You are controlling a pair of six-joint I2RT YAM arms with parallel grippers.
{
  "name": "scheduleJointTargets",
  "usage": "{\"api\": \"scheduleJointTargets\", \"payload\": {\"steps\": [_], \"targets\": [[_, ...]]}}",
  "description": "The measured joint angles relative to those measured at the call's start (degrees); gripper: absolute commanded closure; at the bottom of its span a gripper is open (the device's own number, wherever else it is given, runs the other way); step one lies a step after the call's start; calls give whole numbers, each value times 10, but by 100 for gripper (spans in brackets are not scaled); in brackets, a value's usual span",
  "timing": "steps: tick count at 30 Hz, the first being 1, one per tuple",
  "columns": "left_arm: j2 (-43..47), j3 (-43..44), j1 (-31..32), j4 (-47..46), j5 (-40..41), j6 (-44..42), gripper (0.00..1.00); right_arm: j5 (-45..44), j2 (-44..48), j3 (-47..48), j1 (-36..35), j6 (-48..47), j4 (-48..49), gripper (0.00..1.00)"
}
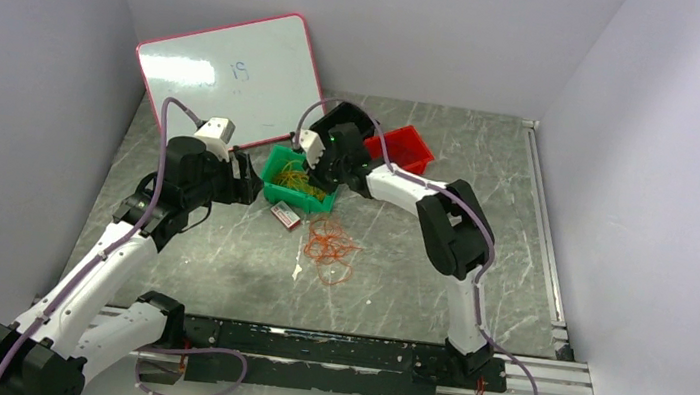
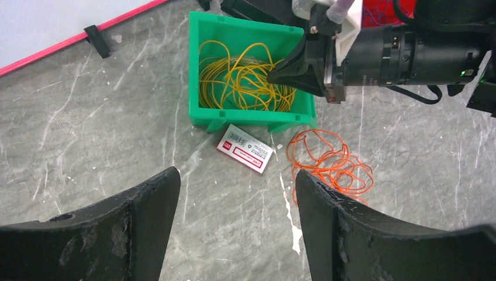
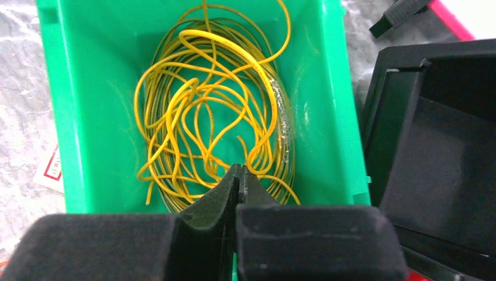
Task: Untangle the cables
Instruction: Untie the cable.
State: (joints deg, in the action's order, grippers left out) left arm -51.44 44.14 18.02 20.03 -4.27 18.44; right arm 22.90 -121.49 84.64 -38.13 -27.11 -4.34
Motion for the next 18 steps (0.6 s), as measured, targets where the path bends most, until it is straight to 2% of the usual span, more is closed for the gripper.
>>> {"api": "scheduleJointTargets", "payload": {"steps": [9, 13, 18], "targets": [[0, 0, 0, 2, 0, -2, 24, -16, -9, 2, -5, 11, 3, 99], [0, 0, 0, 2, 0, -2, 23, -24, 0, 0, -5, 13, 3, 83], [0, 0, 0, 2, 0, -3, 23, -37, 67, -23, -5, 11, 4, 67]]}}
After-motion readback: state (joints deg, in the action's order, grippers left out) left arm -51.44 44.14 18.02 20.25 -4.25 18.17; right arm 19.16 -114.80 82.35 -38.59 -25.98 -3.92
